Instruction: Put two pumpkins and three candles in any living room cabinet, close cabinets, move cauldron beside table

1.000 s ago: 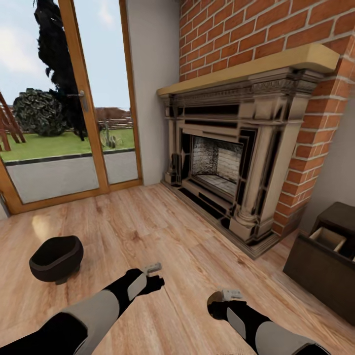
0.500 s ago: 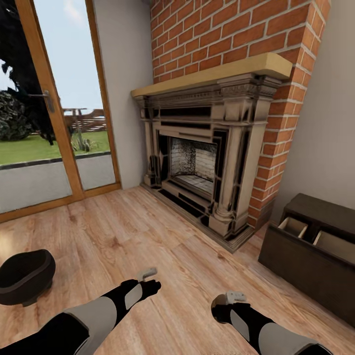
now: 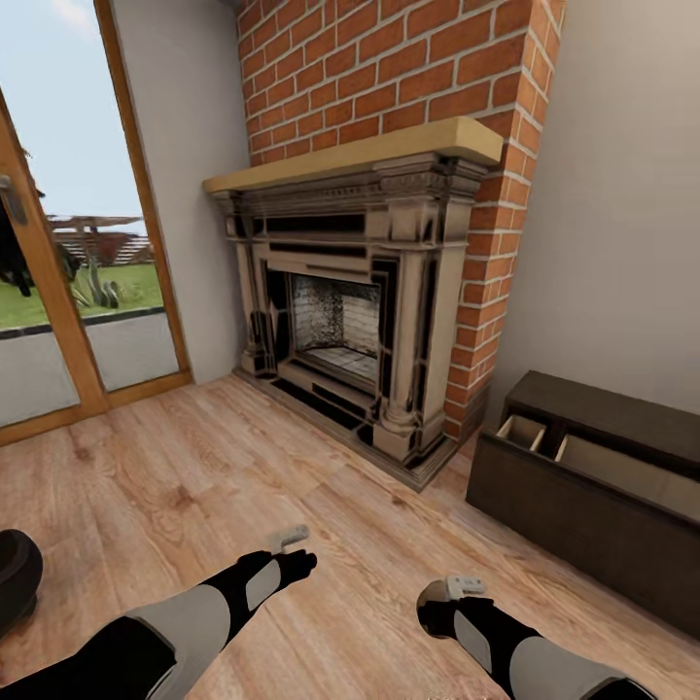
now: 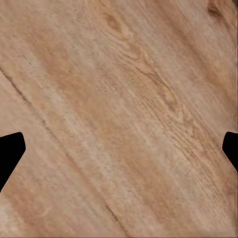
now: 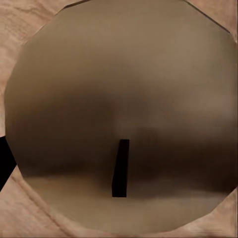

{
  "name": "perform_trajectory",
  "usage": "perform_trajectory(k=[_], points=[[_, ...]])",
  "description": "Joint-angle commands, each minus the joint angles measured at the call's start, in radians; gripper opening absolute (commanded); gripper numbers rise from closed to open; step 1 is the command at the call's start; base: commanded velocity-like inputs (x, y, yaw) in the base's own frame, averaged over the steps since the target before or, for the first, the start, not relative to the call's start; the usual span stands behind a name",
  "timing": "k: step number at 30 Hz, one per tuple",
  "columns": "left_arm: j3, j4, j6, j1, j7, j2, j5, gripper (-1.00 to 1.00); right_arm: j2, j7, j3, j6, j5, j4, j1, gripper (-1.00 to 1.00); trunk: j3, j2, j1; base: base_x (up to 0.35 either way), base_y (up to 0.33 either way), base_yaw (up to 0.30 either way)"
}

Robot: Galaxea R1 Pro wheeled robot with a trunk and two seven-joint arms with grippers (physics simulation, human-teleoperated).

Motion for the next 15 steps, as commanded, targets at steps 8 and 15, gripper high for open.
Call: perform_trajectory(k=[8, 15], points=[[-0.009, -0.001, 0.010, 0.000, 0.008, 0.000, 0.008, 1.00, 0.000, -0.004, 0.011, 0.005, -0.008, -0.002, 0.000, -1.00, 0.016, 0.001, -0.002, 0.000, 0.000, -0.167], [-0.010, -0.001, 0.008, 0.000, 0.008, 0.000, 0.008, 1.00, 0.002, -0.003, 0.011, 0.005, -0.008, -0.002, -0.001, -1.00, 0.022, 0.001, -0.003, 0.000, 0.000, -0.225]])
